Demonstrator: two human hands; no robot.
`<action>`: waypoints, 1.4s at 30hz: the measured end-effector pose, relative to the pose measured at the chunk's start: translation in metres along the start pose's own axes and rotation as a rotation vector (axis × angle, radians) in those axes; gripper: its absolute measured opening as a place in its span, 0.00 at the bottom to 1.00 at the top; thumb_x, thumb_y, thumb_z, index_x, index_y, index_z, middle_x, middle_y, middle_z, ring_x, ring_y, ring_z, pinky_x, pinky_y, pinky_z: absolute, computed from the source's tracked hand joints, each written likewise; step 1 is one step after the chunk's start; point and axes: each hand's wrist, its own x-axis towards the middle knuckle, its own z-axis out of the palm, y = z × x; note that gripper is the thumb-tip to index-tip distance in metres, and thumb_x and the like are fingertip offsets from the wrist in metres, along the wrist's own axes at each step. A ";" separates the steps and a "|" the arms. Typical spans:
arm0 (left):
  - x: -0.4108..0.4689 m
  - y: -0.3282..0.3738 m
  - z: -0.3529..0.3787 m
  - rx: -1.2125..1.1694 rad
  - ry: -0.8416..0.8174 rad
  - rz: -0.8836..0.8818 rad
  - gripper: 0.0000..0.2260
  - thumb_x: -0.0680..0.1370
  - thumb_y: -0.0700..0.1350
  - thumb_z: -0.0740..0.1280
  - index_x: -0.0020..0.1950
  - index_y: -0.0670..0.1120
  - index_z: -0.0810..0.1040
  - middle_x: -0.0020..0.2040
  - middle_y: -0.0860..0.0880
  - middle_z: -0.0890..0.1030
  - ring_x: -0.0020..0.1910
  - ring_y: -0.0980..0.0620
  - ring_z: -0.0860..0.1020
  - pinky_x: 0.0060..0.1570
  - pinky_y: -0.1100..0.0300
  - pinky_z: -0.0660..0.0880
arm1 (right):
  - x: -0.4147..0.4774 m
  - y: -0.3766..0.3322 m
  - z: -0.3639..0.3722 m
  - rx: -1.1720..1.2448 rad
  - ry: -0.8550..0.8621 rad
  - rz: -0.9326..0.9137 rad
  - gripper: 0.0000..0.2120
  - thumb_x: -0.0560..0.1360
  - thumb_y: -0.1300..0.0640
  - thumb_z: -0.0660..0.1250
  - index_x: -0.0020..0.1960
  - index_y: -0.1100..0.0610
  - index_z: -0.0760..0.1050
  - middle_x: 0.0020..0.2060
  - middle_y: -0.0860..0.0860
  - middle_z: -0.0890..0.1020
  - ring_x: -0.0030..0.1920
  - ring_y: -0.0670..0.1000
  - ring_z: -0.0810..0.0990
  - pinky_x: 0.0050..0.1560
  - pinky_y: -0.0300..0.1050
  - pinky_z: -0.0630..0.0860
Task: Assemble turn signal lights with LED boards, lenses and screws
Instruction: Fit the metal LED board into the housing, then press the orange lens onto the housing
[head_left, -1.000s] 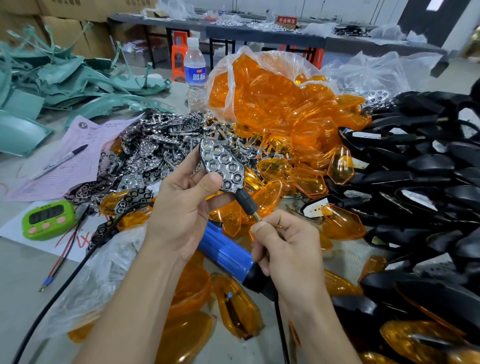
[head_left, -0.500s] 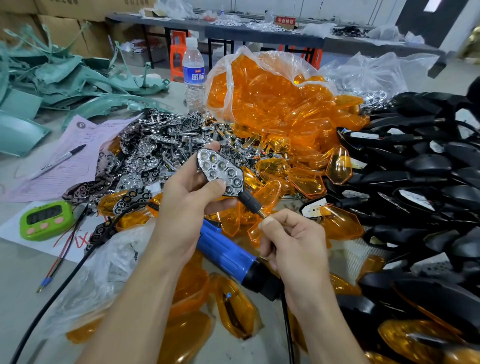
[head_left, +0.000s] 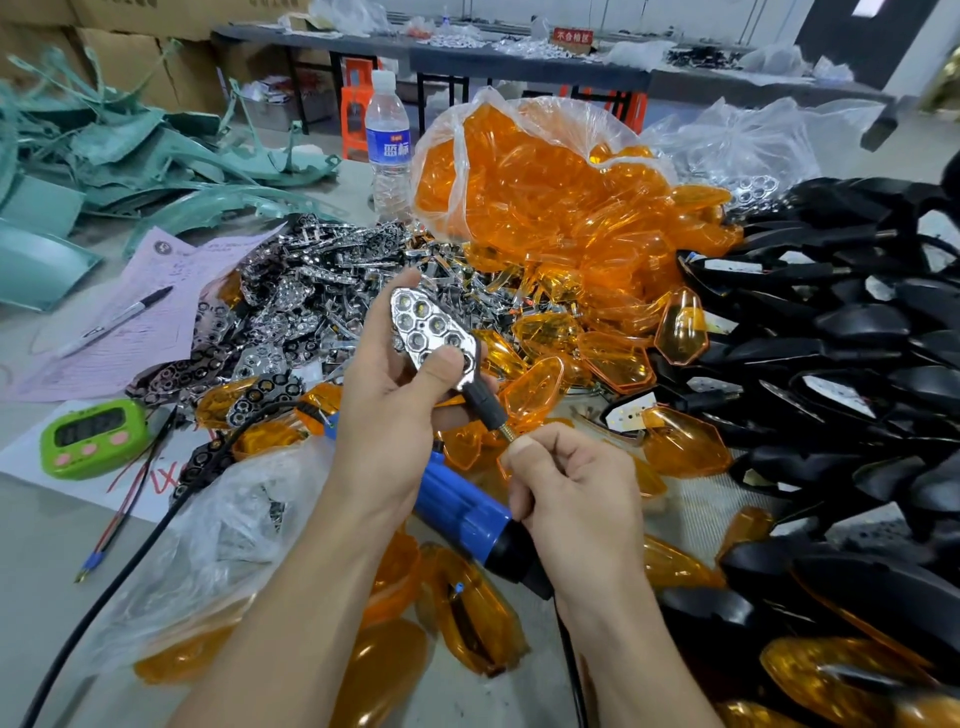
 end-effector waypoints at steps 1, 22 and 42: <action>-0.001 -0.001 0.001 -0.016 0.004 -0.005 0.21 0.83 0.38 0.66 0.73 0.56 0.71 0.52 0.39 0.85 0.43 0.40 0.86 0.42 0.45 0.84 | 0.001 0.000 -0.002 -0.009 0.003 0.013 0.10 0.79 0.58 0.68 0.39 0.51 0.80 0.27 0.51 0.80 0.26 0.44 0.73 0.34 0.43 0.72; 0.003 -0.002 0.001 0.012 0.156 -0.072 0.20 0.83 0.38 0.67 0.75 0.46 0.68 0.54 0.43 0.81 0.45 0.39 0.87 0.41 0.46 0.85 | -0.005 0.006 0.006 -0.452 0.081 -0.253 0.15 0.81 0.56 0.65 0.37 0.45 0.72 0.40 0.40 0.78 0.42 0.43 0.76 0.39 0.39 0.74; 0.005 0.009 -0.020 -0.255 -0.242 -0.313 0.25 0.76 0.40 0.68 0.74 0.47 0.76 0.64 0.40 0.78 0.57 0.45 0.81 0.45 0.53 0.82 | 0.004 -0.019 -0.010 -0.305 0.118 -0.313 0.17 0.73 0.46 0.71 0.61 0.35 0.79 0.49 0.29 0.81 0.56 0.36 0.78 0.49 0.31 0.75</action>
